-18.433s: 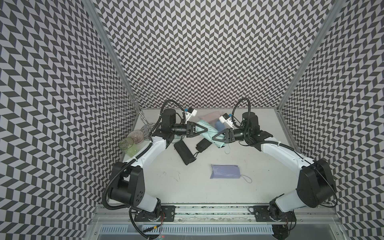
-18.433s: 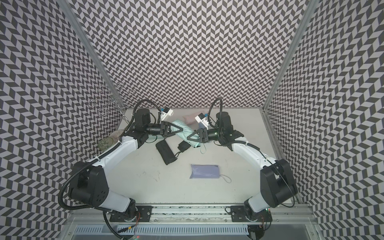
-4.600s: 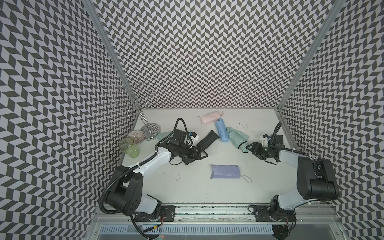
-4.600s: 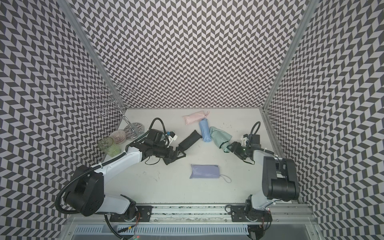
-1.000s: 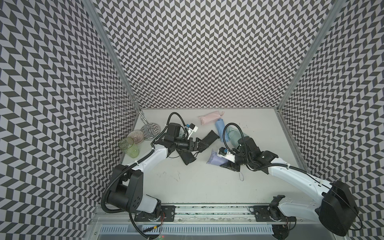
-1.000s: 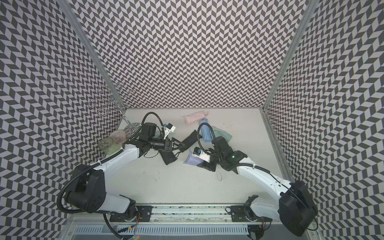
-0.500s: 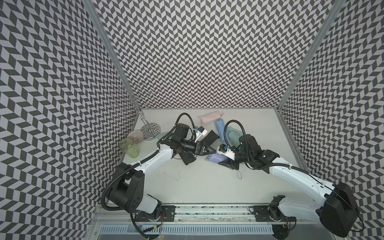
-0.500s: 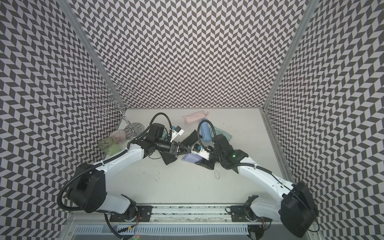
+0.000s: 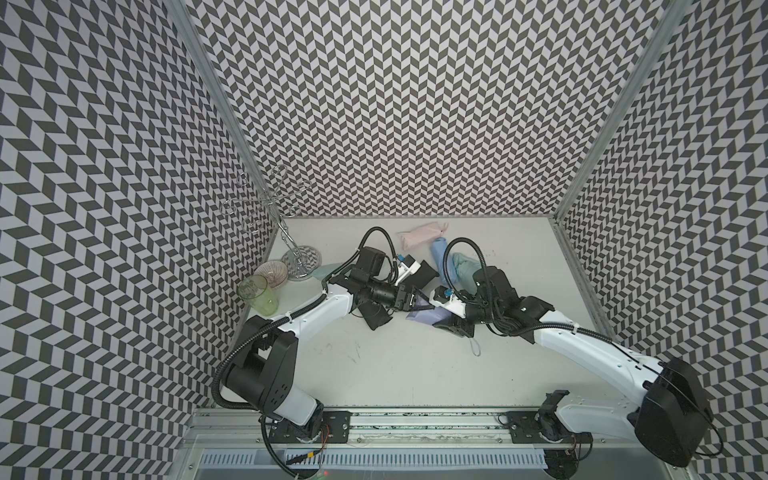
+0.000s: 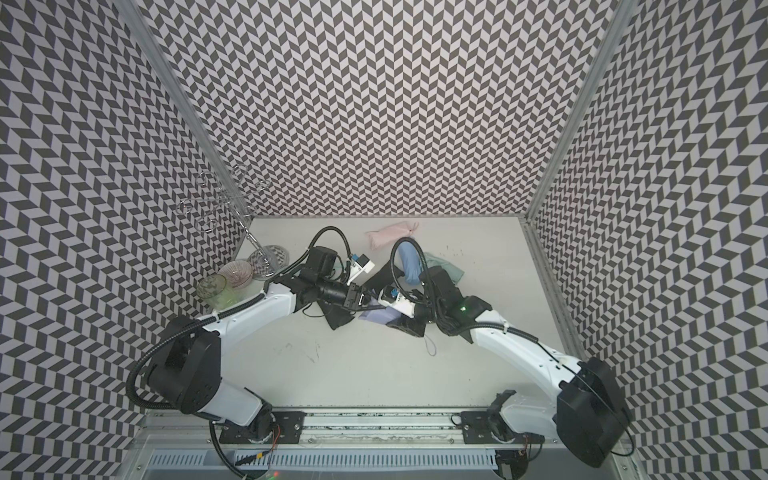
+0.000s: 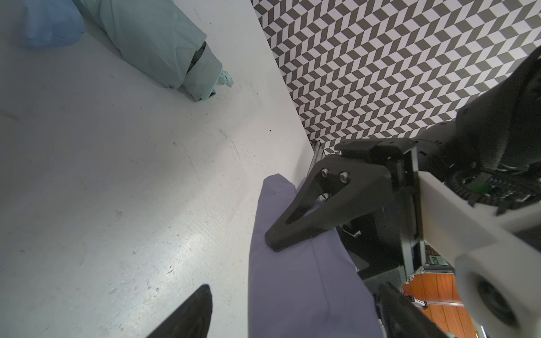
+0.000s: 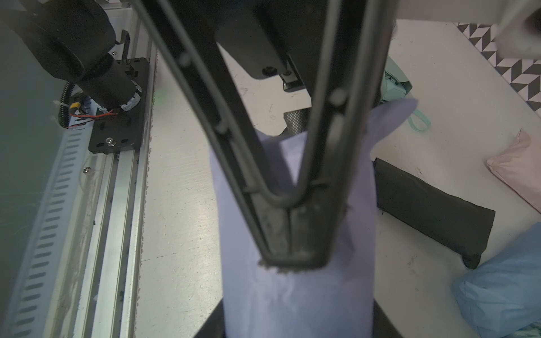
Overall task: Take umbrellas out of sleeves
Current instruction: Pick up the umbrella from the center of the board.
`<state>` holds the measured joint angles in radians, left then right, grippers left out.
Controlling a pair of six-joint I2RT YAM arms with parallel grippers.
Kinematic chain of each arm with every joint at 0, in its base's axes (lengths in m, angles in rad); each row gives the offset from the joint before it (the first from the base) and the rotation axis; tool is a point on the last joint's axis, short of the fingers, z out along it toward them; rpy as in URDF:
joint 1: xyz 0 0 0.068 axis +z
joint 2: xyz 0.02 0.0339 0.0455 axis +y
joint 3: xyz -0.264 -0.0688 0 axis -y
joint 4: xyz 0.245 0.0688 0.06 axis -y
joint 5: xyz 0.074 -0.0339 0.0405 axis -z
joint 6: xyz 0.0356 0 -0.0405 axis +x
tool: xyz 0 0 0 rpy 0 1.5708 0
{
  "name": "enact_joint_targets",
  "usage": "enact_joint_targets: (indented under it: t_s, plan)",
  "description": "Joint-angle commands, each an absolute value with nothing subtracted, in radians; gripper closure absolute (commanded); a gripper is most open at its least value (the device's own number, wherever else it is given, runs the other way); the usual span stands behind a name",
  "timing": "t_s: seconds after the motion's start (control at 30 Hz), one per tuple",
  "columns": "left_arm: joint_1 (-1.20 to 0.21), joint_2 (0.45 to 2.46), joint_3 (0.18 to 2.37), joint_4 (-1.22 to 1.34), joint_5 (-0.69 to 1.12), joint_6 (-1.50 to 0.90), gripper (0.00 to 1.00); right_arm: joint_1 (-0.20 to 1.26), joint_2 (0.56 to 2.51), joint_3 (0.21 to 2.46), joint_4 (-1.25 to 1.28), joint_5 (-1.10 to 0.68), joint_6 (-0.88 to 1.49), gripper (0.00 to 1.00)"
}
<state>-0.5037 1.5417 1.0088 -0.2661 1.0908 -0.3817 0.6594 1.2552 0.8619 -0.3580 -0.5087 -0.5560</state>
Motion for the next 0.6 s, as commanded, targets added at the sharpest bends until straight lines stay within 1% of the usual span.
enact_joint_targets:
  t_s: [0.0, 0.03, 0.07, 0.13, 0.17, 0.2, 0.27, 0.33, 0.4, 0.43, 0.5, 0.57]
  plan:
    - [-0.519, 1.558, 1.032, -0.283, 1.119, -0.362, 0.16, 0.667, 1.260, 0.912, -0.276, -0.531, -0.561, 0.51]
    - [-0.518, 1.560, 1.030, -0.286, 1.123, -0.360, 0.19, 0.669, 1.261, 0.914, -0.275, -0.530, -0.560, 0.51]
    - [-0.518, 1.563, 1.027, -0.287, 1.124, -0.359, 0.24, 0.670, 1.261, 0.914, -0.272, -0.526, -0.560, 0.51]
    - [-0.519, 1.569, 1.026, -0.288, 1.124, -0.357, 0.38, 0.670, 1.262, 0.914, -0.269, -0.523, -0.556, 0.51]
    - [-0.519, 1.571, 1.026, -0.288, 1.147, -0.357, 0.43, 0.672, 1.261, 0.913, -0.268, -0.522, -0.556, 0.51]
    - [-0.519, 1.574, 1.026, -0.287, 1.159, -0.360, 0.49, 0.672, 1.263, 0.913, -0.268, -0.521, -0.554, 0.51]
    - [-0.517, 1.580, 1.030, -0.285, 1.164, -0.365, 0.56, 0.672, 1.264, 0.911, -0.270, -0.517, -0.553, 0.51]
    - [-0.516, 1.584, 1.034, -0.279, 1.170, -0.373, 0.70, 0.673, 1.264, 0.910, -0.273, -0.507, -0.551, 0.48]
    - [-0.512, 1.587, 1.036, -0.265, 1.176, -0.387, 0.75, 0.673, 1.258, 0.910, -0.281, -0.499, -0.550, 0.41]
    - [-0.507, 1.586, 1.033, -0.255, 1.179, -0.391, 0.78, 0.674, 1.254, 0.910, -0.285, -0.487, -0.545, 0.35]
    - [-0.492, 1.585, 1.032, -0.231, 1.190, -0.425, 0.79, 0.672, 1.240, 0.923, -0.299, -0.429, -0.496, 0.24]
    - [-0.469, 1.584, 1.032, -0.213, 1.191, -0.438, 0.80, 0.663, 1.217, 0.950, -0.318, -0.381, -0.439, 0.20]
